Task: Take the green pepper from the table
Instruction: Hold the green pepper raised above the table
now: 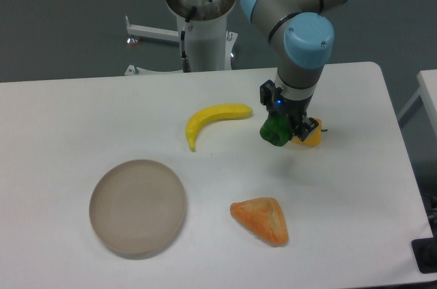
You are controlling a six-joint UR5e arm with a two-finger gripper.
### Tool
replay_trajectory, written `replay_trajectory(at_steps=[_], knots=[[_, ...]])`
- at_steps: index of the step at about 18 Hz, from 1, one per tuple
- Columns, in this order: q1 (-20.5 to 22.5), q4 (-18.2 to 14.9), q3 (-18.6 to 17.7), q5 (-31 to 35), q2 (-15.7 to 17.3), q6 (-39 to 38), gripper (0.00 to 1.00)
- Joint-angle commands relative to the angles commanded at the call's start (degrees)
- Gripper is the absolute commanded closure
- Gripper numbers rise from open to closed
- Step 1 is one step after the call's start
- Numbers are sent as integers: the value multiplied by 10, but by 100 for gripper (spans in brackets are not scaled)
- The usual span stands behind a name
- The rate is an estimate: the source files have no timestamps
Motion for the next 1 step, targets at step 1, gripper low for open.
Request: replay_trajectory(at_steps=[1], knots=[[0, 0, 0, 0, 0, 0, 74]])
